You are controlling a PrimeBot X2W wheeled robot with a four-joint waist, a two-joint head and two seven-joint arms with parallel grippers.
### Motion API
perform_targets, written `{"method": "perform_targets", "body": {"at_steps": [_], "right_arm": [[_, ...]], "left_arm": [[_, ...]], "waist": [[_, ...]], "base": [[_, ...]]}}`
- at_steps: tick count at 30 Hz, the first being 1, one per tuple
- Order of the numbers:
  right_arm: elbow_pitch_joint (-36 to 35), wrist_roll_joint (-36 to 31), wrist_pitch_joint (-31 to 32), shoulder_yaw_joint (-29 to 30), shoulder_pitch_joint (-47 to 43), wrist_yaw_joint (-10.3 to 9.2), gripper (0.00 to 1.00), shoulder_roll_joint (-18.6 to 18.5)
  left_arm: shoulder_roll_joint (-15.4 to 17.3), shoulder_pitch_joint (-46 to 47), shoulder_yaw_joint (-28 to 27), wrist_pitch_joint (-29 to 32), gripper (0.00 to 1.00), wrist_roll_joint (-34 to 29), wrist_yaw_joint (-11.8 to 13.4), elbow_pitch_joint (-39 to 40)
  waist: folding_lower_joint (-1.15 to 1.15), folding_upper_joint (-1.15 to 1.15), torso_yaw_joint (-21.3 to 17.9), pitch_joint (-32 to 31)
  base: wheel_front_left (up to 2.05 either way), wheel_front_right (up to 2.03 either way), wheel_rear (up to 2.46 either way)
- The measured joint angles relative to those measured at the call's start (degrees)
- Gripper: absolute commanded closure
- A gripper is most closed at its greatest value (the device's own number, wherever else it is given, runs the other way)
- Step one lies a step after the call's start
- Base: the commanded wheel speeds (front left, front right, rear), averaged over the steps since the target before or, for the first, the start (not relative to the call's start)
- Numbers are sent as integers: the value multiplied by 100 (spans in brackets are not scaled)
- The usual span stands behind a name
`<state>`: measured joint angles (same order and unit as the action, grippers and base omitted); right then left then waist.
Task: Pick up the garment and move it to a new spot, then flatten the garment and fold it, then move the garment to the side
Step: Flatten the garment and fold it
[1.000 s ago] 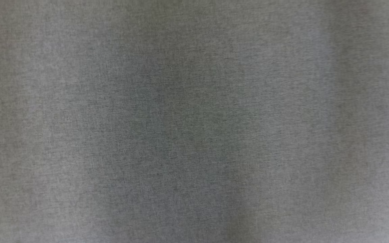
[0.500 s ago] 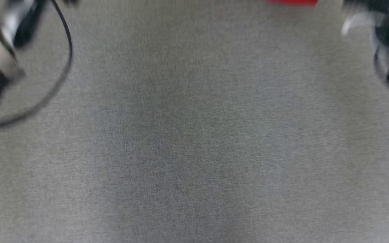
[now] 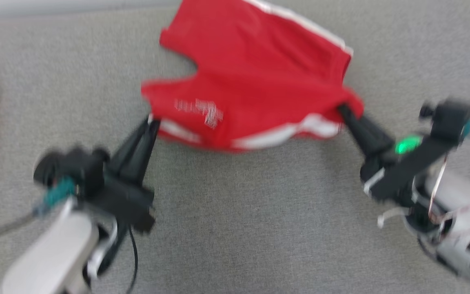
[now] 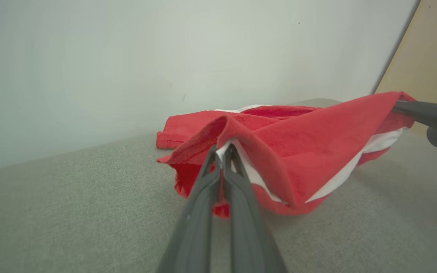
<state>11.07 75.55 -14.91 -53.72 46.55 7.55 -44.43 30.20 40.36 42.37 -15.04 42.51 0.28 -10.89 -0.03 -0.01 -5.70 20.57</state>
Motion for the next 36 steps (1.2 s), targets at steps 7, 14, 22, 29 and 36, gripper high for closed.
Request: {"method": "perform_targets", "body": {"at_steps": [7, 14, 22, 29, 36], "right_arm": [[-358, -515, -7, 743, -1867, 0, 100, 58], [-620, -987, -8, 1781, -3896, 0, 100, 301], [-926, -1212, -8, 2121, -5045, 0, 100, 563], [-1056, -1345, 8, 2223, -5483, 0, 100, 508], [-1213, -1428, 90, 2124, -5446, 0, 100, 588]], "left_arm": [[-145, -1633, -393, -1, 100, -511, 57, 249], [-621, -2883, -1210, 0, 100, -708, 15, 271], [-1011, -3838, -1699, 0, 100, -1073, -339, 80], [-1237, -4105, -2008, 0, 100, -1349, -586, -172], [-1377, -4056, -2180, 0, 100, -1545, -692, -190]], "waist": [[1, 0, -10, -443], [1, 0, 123, -835], [2, 1, 199, -1145], [2, 1, 292, -1257], [3, 2, 320, -1238]], "base": [[0, 0, 0], [0, 0, 0], [0, 0, 0], [0, 0, 0], [0, 0, 0]]}}
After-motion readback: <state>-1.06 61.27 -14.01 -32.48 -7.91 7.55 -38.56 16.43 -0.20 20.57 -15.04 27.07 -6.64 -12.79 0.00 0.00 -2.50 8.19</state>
